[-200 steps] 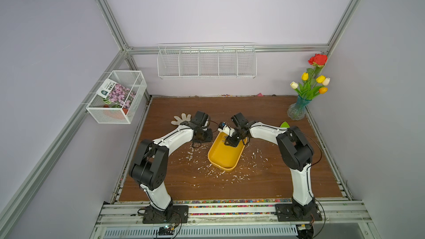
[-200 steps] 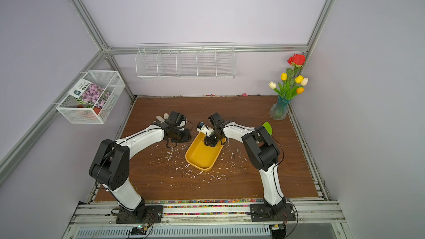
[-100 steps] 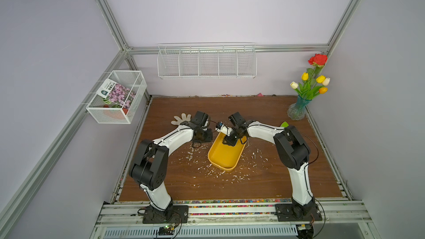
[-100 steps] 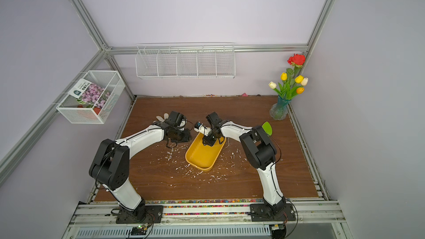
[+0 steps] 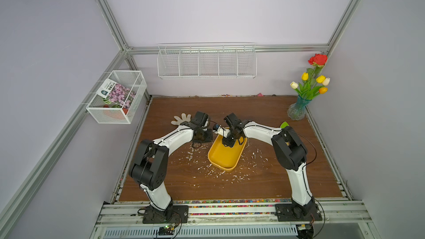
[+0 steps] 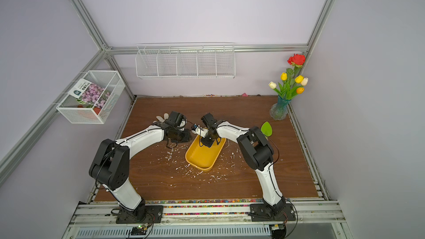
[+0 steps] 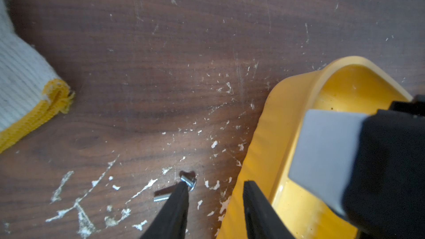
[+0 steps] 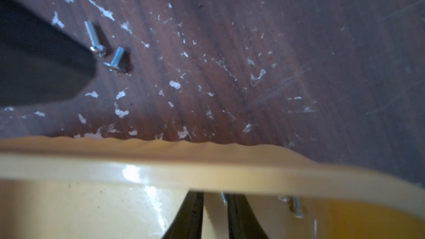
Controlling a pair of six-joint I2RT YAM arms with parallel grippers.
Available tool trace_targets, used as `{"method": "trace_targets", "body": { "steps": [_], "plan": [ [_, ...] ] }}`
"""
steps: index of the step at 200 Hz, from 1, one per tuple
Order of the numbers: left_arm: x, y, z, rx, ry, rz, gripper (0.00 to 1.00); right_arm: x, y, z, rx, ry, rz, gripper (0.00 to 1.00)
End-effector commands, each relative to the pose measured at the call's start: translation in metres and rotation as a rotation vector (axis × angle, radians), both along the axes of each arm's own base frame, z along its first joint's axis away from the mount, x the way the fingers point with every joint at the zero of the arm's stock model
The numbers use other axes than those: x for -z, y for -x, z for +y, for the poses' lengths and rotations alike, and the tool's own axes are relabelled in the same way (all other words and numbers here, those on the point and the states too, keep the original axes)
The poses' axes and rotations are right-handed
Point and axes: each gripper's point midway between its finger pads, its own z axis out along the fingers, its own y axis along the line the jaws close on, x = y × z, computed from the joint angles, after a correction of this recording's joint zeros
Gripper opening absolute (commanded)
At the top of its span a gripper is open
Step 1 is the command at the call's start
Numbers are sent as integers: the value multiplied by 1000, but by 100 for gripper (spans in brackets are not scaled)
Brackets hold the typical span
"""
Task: Take out the screws from the storage box
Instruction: Pick up the screw from the storage box.
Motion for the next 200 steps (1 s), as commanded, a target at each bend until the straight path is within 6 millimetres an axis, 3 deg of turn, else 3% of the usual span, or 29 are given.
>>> {"method": "trace_targets", "body": {
  "steps": [1, 66, 104, 143, 174, 200],
  "plan": [
    [-7, -1, 6, -32, 21, -15, 44, 46, 31, -30, 23, 168, 139, 21],
    [-7, -4, 29, -113, 107, 0, 45, 54, 32, -36, 72, 286, 163, 16],
    [-8, -3, 30, -118, 108, -2, 45, 55, 30, -39, 83, 328, 159, 11],
    [-9, -3, 30, -110, 111, -6, 45, 56, 25, -47, 132, 377, 146, 0],
    [-10, -2, 26, -97, 131, 0, 45, 35, 20, -34, 146, 280, 123, 0],
    [-15, -4, 25, -90, 133, -12, 44, -3, 6, -13, 201, 118, 114, 0]
  ]
}}
